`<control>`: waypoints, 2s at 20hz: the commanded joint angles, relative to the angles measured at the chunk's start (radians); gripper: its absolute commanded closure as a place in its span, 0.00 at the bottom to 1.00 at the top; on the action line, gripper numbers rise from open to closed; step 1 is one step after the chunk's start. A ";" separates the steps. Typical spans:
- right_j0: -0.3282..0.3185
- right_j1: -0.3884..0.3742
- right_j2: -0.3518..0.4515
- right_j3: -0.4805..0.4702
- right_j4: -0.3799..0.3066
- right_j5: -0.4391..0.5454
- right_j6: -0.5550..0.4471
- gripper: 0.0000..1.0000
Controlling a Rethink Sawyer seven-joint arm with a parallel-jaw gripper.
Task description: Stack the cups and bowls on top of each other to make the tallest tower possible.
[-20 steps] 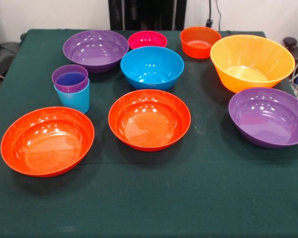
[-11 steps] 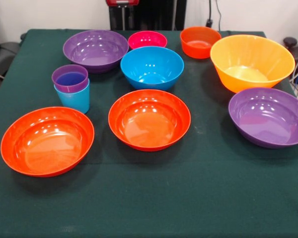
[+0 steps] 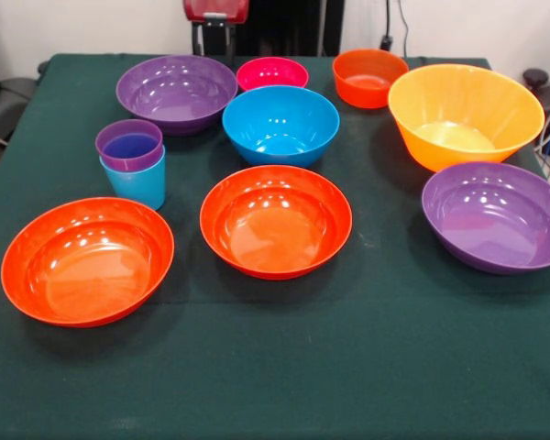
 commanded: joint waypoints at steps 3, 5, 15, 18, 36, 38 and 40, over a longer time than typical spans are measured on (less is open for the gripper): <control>-0.013 0.183 0.080 0.028 0.036 0.110 0.194 0.00; -0.015 0.194 0.080 0.035 0.045 0.097 0.199 0.00; -0.028 0.217 0.078 0.062 0.068 0.076 0.221 0.00; -0.027 0.223 0.076 0.073 0.076 0.069 0.225 0.00; -0.060 0.237 0.081 0.108 0.098 0.072 0.242 0.00; -0.061 0.238 0.082 0.111 0.102 0.073 0.245 0.00; -0.061 0.246 0.080 0.114 0.104 0.067 0.246 0.00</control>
